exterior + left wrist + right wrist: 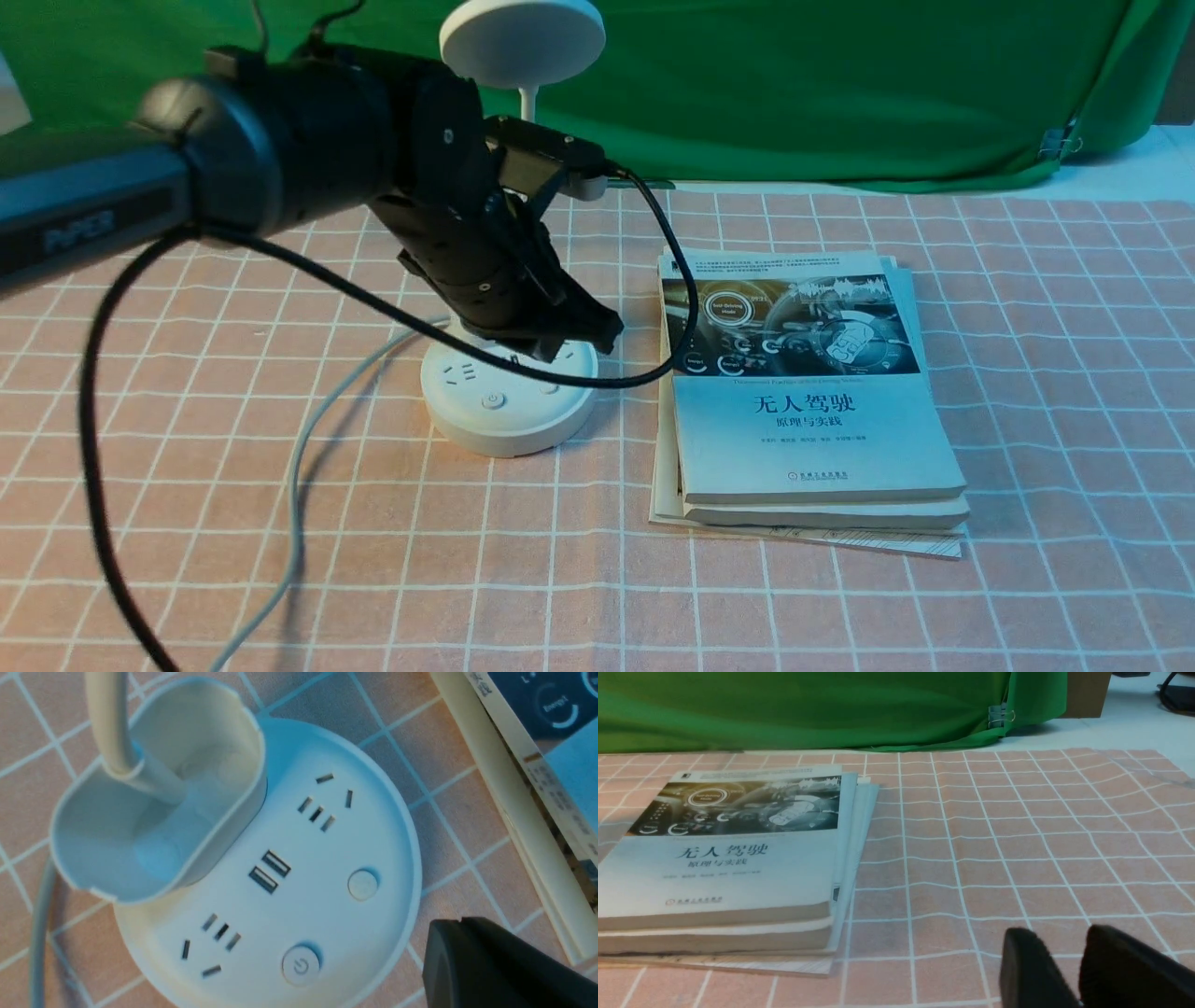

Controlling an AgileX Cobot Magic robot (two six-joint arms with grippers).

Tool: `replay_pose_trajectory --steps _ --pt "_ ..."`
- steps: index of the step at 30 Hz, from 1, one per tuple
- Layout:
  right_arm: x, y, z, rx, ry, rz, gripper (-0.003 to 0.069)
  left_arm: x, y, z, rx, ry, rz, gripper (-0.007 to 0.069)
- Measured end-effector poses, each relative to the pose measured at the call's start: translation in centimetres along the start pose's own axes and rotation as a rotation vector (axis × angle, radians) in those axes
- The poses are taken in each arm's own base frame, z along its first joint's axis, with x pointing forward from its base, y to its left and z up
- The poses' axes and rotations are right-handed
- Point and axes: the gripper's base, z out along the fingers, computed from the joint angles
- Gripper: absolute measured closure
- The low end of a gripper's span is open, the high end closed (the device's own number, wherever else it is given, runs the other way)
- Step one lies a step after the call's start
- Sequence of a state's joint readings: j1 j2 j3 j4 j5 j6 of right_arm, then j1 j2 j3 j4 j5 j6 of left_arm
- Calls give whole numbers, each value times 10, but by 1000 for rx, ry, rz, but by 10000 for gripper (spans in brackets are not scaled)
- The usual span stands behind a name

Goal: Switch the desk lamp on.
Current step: Use the left arm to press the button switch on the lamp holder

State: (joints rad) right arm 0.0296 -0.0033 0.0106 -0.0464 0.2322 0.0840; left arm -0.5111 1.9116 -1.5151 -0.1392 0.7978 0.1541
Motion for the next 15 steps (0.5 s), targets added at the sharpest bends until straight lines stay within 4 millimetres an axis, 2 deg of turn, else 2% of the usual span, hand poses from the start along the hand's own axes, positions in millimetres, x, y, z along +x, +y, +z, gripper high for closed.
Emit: replay_pose_trajectory --steps 1,9,15 --pt "0 0 0 0 0 0 421 -2 1 9 0 13 -4 603" --pt "0 0 0 0 0 0 419 0 3 36 1 64 -25 603" --pt "0 0 0 0 0 0 419 0 6 44 -17 62 -11 603"
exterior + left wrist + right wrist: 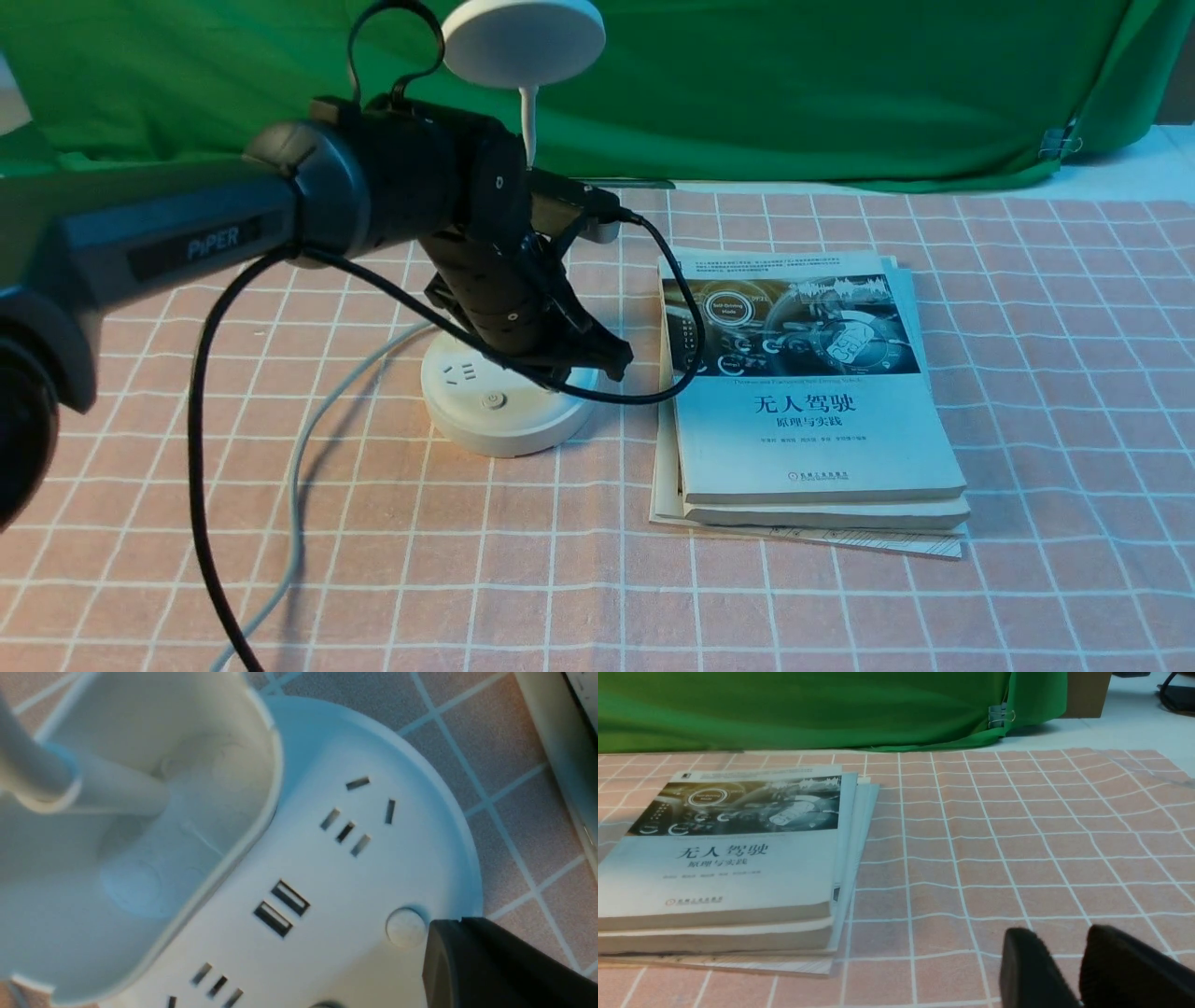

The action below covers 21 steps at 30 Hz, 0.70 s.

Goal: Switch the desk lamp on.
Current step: Use the left arm to press the button switch on the lamp holder

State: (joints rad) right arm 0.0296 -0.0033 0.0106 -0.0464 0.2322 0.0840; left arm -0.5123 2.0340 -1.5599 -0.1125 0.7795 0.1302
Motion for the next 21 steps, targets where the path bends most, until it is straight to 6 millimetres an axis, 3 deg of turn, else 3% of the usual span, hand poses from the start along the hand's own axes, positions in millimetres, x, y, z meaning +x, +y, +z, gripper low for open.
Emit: replay_pose_trajectory --steps 21 --pt "0 0 0 0 0 0 420 2 3 18 -20 31 -15 603"
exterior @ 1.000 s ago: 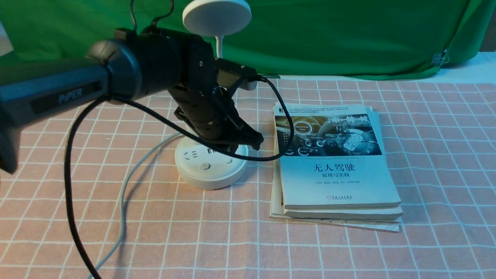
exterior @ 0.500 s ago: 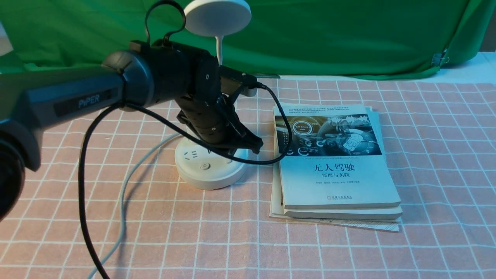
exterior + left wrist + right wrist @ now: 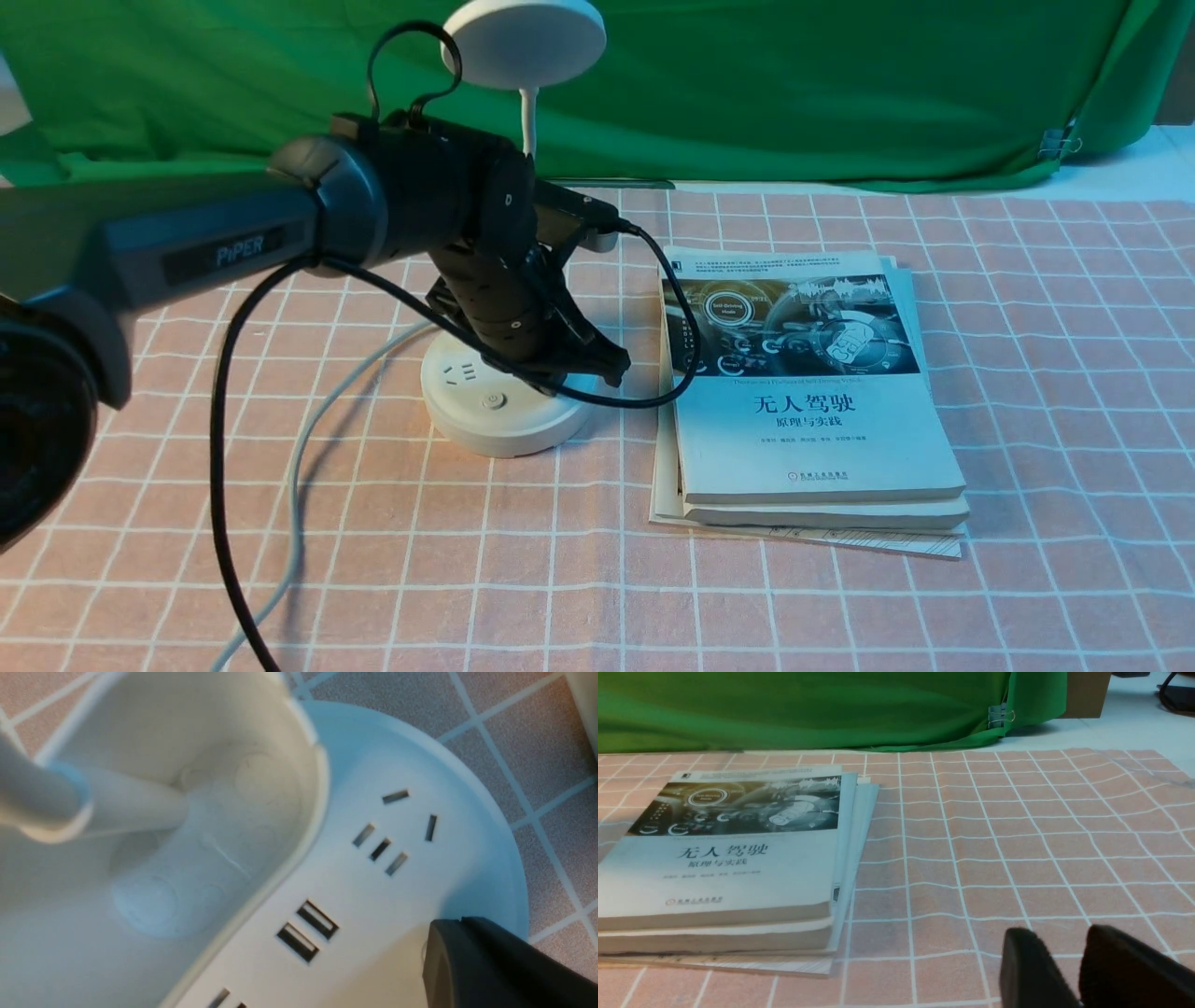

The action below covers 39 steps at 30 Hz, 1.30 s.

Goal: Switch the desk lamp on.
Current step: Use the left arm to press the button switch on the lamp holder

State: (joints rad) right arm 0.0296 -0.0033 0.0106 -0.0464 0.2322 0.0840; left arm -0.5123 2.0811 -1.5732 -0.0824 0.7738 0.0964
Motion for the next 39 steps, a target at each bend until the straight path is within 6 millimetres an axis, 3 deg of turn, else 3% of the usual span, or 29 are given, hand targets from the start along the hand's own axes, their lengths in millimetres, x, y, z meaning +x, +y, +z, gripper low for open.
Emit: replay_pose_trajectory --steps 29,39 --pt "0 0 0 0 0 0 420 -1 1 15 -1 50 -47 603" --pt "0 0 0 0 0 0 420 -3 1 2 -4 3 -63 603"
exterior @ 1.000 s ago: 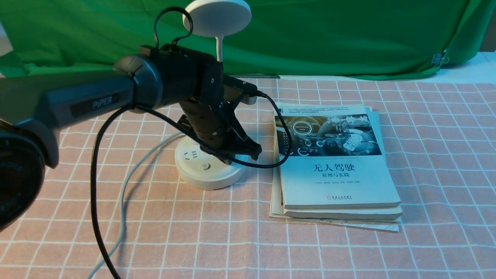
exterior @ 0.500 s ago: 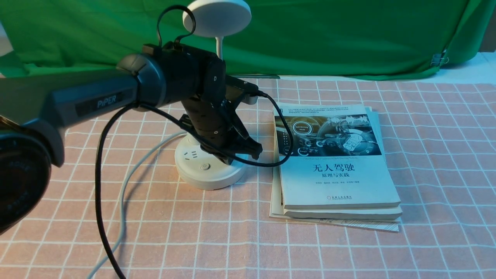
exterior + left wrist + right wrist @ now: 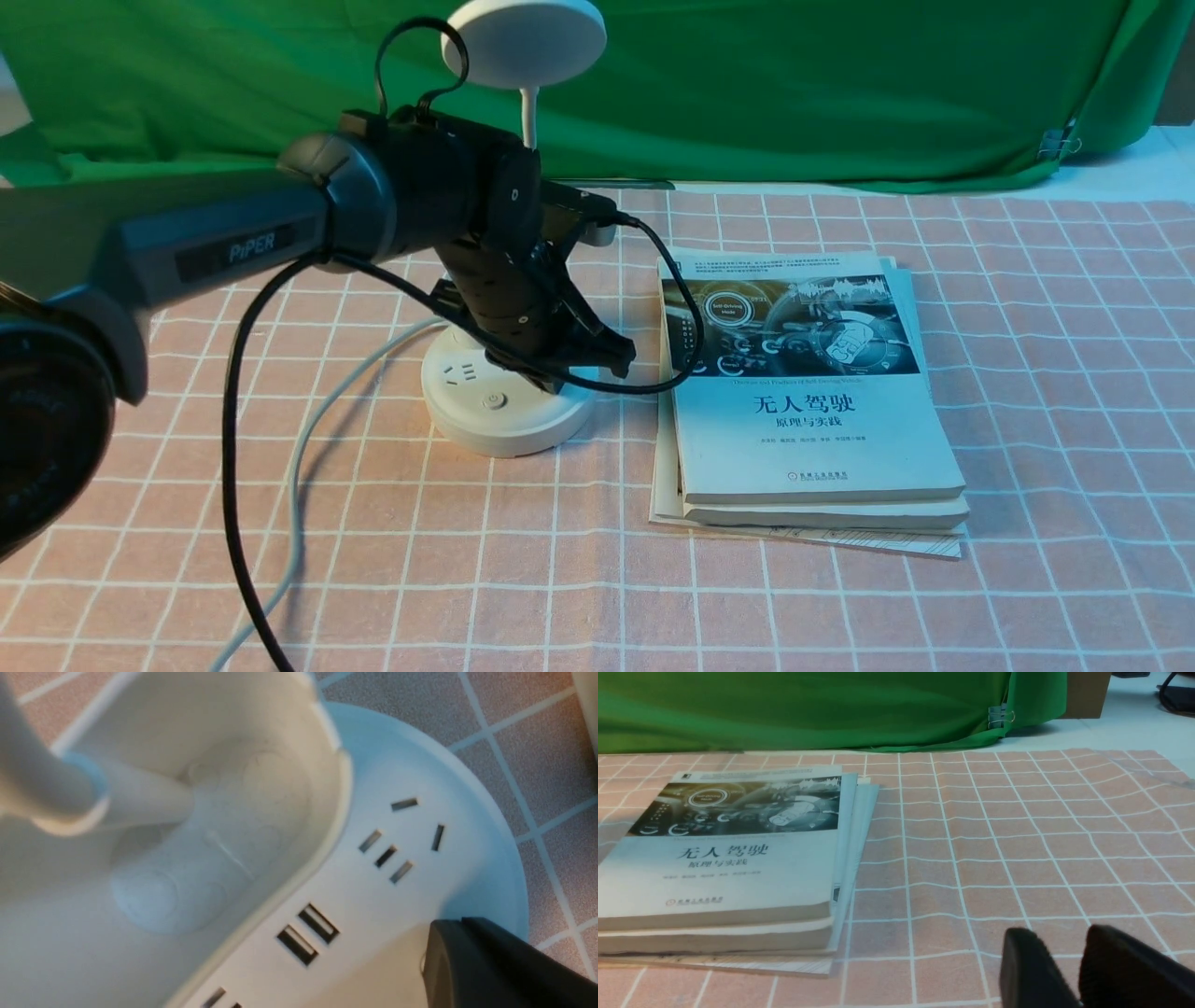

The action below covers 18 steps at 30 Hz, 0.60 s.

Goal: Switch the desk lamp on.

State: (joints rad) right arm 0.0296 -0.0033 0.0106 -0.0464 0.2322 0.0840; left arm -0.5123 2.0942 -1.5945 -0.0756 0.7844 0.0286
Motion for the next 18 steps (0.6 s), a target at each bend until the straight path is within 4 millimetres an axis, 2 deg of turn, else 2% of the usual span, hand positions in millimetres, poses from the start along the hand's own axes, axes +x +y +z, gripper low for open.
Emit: replay_pose_trajectory --steps 3,6,7,8,9,11,14,17,18 --pt "0 0 0 0 0 0 420 3 0 -12 -7 -2 8 603" --pt "0 0 0 0 0 0 420 2 -1 -36 -6 -34 11 603" --pt "0 0 0 0 0 0 420 1 -2 -55 -5 -70 13 603" --pt "0 0 0 0 0 0 420 1 -3 -60 -5 -81 12 603" --pt "0 0 0 0 0 0 420 3 -4 -80 -4 -118 13 603" --pt "0 0 0 0 0 0 420 8 -4 -94 -3 -132 12 603" --pt "0 0 0 0 0 0 420 25 -5 -111 -2 -136 4 603" --pt "0 0 0 0 0 0 420 56 -5 -128 -1 -128 -24 603" --pt "0 0 0 0 0 0 420 56 -5 -132 0 -137 -25 603"
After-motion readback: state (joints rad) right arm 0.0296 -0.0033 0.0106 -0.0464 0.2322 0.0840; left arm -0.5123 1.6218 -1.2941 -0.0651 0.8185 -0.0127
